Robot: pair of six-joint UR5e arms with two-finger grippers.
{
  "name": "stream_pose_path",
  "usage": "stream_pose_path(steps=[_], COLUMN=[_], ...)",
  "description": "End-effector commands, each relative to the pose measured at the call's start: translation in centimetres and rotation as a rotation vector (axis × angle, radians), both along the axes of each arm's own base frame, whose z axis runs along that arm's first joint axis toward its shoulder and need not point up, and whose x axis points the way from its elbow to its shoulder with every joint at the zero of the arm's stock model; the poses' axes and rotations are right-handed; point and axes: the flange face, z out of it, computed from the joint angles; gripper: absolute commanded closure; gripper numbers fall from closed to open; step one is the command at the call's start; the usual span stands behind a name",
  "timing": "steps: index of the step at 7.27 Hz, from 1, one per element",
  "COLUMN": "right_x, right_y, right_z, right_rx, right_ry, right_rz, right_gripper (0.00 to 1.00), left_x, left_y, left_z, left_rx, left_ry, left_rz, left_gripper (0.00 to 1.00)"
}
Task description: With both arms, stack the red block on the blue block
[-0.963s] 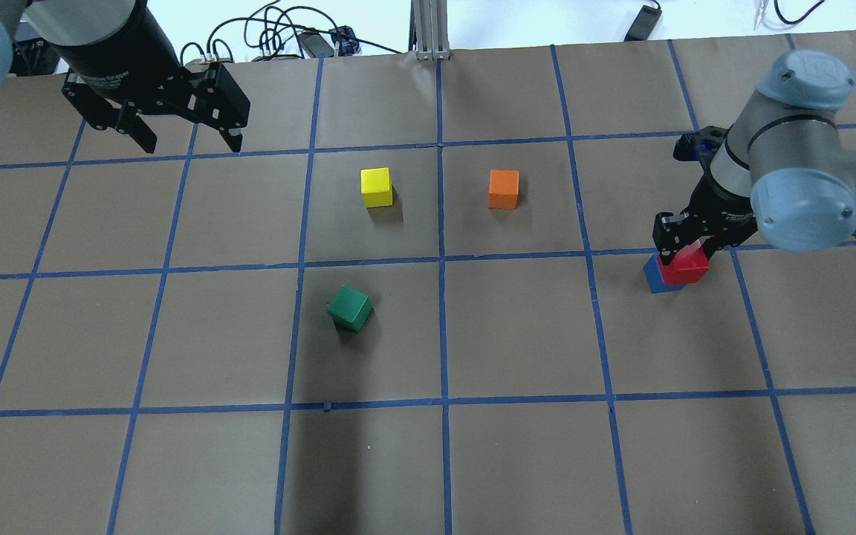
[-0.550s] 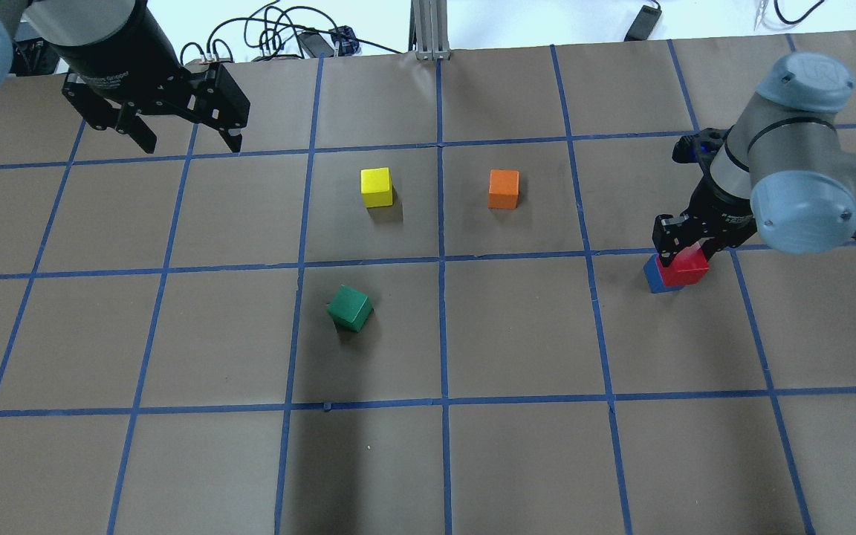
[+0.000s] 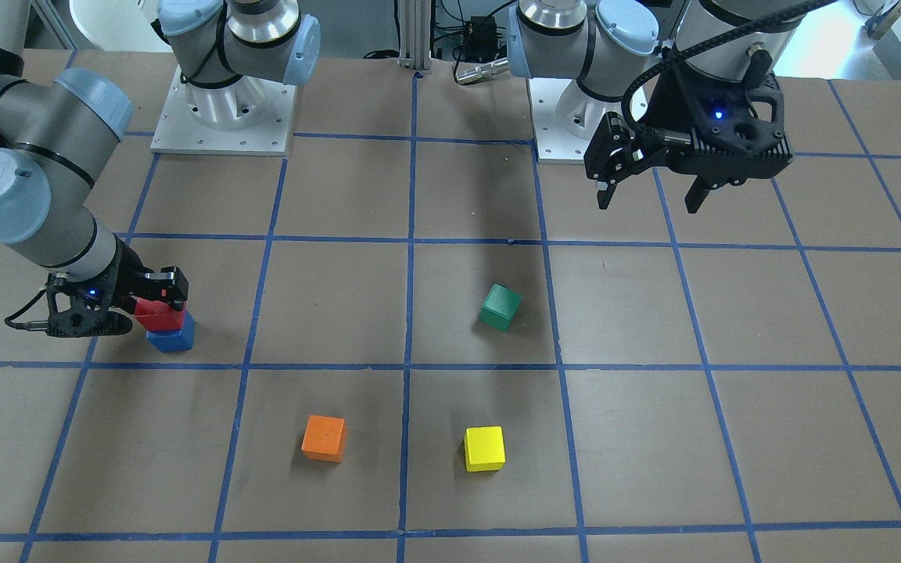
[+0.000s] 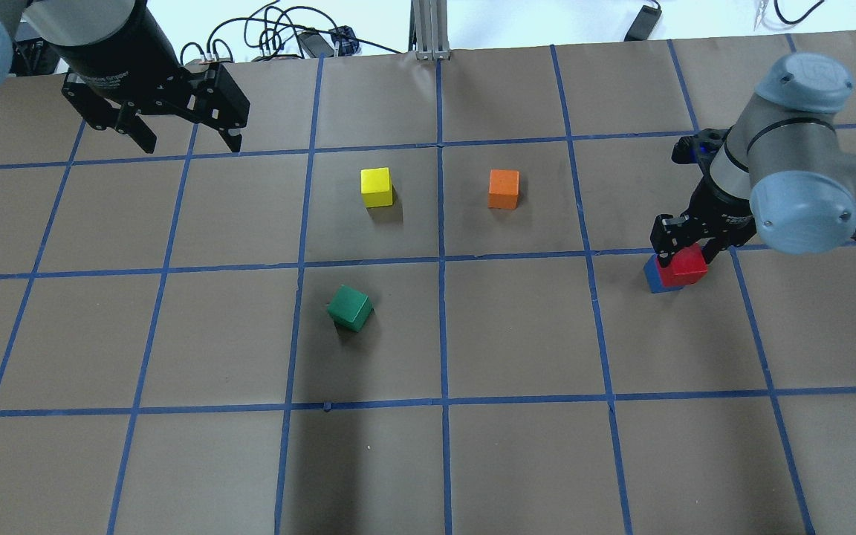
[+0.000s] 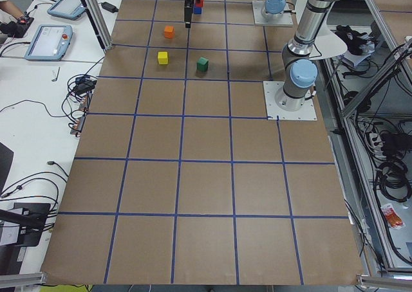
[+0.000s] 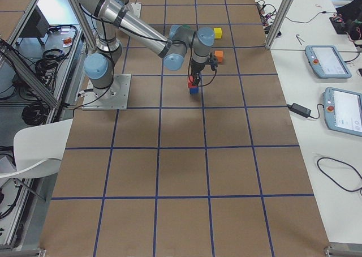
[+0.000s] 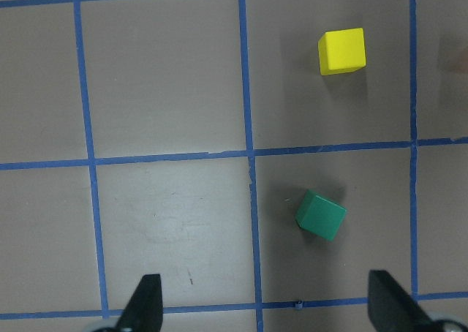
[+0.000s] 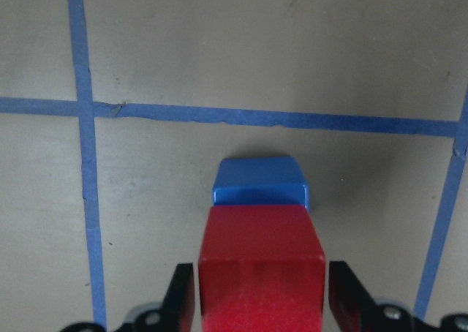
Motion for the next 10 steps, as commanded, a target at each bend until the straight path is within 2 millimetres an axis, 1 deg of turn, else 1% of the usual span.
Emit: stream_pose_path(steps=[1,2,3,4,5,6,7,8,9,10], right_x=[-0.2,-0.1,-0.1,0.2,0.6,2.3,5.8,9.8,13.2,14.4], right_y=[-0.4,-0.9,-0.9,-0.6,-1.0,-1.4,-1.5,-0.7,0.3,0.8], right_z=[0.8,2.6,6.2,10.9,15.1,18.3,20.4,20.8,21.2,21.1], right_rx=[-0.015,-0.022,0.005,0.043,0.060,0.048,0.018,0.018,0.006,0.008], right_ry=[0.000,0.002,-0.004,-0.006,-0.003,0.004,0.028,0.073,0.082,0.084], right_rz=[0.021,0.018,0.008,-0.026,-0.076,-0.055,-0.056,-0.062,-0.047,-0.060], right_gripper=[0.00,0.00,0.00,0.00,0.00,0.00,0.00,0.00,0.00,0.00], left_x=[0.0,0.0,0.0,0.0,0.0,0.0,0.0,0.0,0.1,0.1], left_y=[0.0,-0.1,-0.1,-0.1,-0.1,-0.1,-0.1,-0.1,-0.1,-0.1], left_z=[0.0,-0.1,0.0,0.0,0.0,0.0,0.0,0.1,0.1,0.1], left_rx=[0.000,0.001,0.000,0.000,0.000,0.000,0.000,-0.002,-0.002,-0.002], left_ry=[0.000,0.002,0.000,0.002,0.000,0.000,0.000,0.000,0.000,0.000], left_rz=[0.000,0.000,0.000,0.000,0.000,0.000,0.000,0.000,0.002,0.002], left_gripper=[0.00,0.00,0.00,0.00,0.00,0.00,0.00,0.00,0.00,0.00])
